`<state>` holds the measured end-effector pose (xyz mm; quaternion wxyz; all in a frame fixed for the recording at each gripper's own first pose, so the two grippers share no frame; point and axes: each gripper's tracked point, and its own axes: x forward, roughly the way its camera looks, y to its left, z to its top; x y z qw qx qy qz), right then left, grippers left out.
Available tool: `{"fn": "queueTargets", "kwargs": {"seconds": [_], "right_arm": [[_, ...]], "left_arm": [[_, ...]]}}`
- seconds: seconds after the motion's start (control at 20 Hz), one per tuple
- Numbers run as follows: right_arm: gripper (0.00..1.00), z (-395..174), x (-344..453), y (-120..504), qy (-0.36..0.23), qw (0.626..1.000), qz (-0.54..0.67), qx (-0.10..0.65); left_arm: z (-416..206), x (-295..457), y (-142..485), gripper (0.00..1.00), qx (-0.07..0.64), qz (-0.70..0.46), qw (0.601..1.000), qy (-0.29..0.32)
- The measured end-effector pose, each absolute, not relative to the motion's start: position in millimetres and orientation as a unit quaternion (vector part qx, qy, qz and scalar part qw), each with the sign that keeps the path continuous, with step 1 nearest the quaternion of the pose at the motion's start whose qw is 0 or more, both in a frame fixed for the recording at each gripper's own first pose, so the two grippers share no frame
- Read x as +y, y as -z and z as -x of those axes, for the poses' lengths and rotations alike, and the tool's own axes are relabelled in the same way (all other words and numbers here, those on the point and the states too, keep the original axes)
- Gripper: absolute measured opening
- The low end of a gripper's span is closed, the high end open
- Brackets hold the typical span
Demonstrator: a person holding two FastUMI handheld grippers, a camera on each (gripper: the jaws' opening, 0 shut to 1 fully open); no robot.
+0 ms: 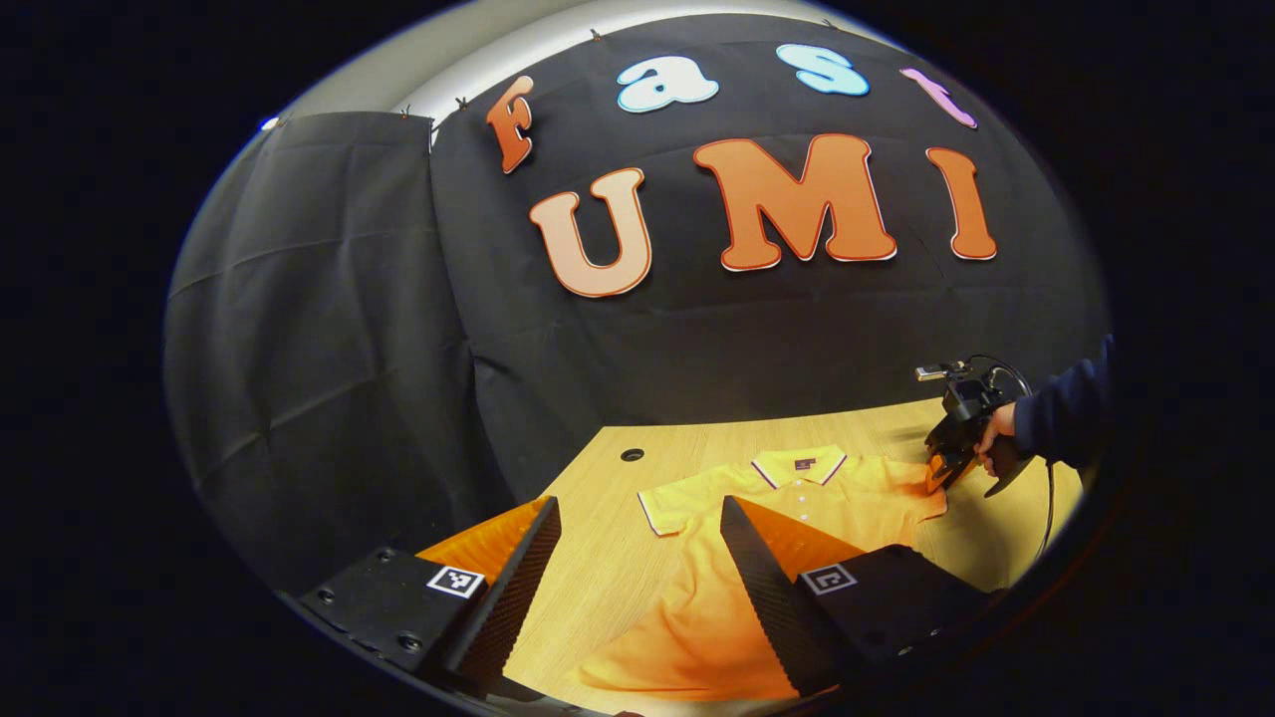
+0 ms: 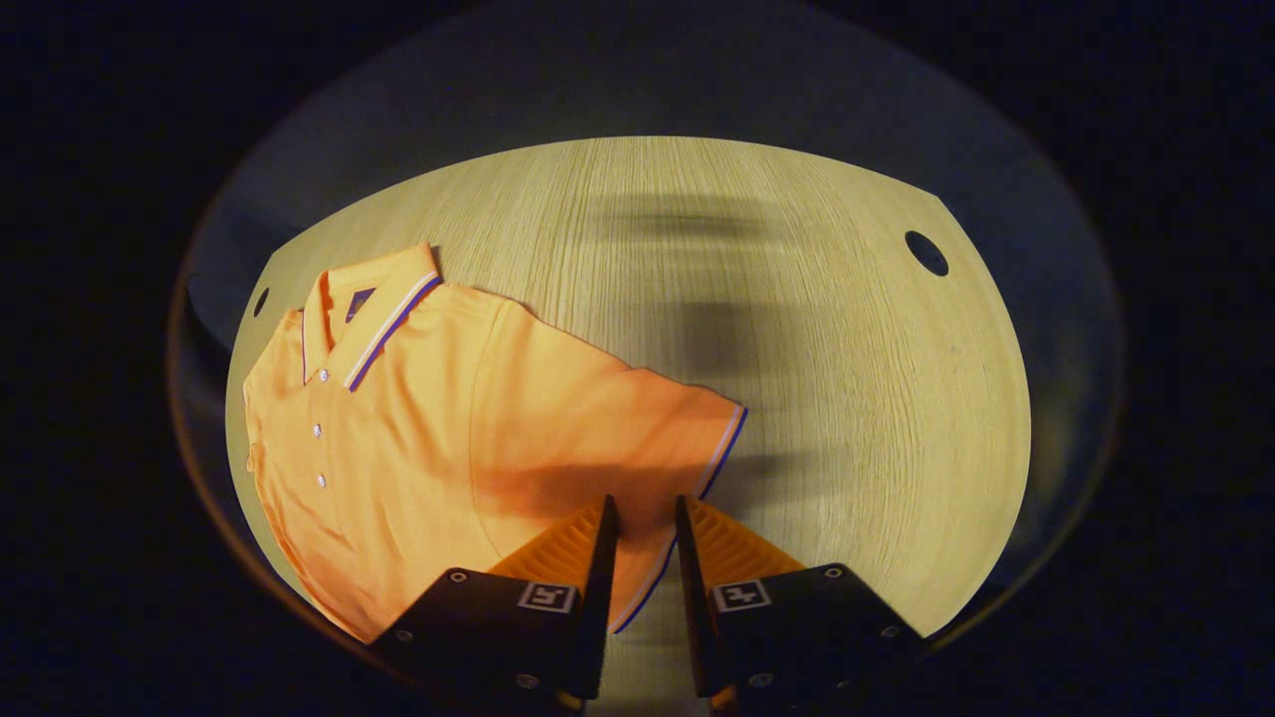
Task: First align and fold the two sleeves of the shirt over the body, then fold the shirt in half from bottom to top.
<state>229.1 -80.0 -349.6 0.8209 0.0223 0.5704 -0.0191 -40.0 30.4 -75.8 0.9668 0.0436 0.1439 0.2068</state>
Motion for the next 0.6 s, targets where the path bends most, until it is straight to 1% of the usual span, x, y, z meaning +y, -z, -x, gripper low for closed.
{"fn": "queueTargets", "kwargs": {"seconds": [0.05,0.15,0.25,0.3,0.35,0.6], "right_arm": [[0.17,-228,-79,349,0.019,0.819,-0.032,0.573],[0.15,-224,-70,346,-0.004,0.81,-0.067,0.583],[0.15,-233,-69,338,-0.011,0.819,-0.077,0.568],[0.09,-235,-66,329,-0.012,0.822,-0.089,0.562],[0.07,-236,-57,320,-0.023,0.821,-0.11,0.559],[0.07,-244,-25,292,-0.069,0.826,-0.124,0.545]], "left_arm": [[43,30,77,0.99,0.143,-0.045,0.967,-0.204],[41,31,76,0.99,0.141,-0.047,0.968,-0.201],[42,29,77,1.0,0.141,-0.042,0.969,-0.201],[43,29,78,1.0,0.143,-0.039,0.968,-0.201],[42,31,81,0.99,0.147,-0.036,0.967,-0.203],[41,32,83,0.99,0.151,-0.027,0.967,-0.204]]}}
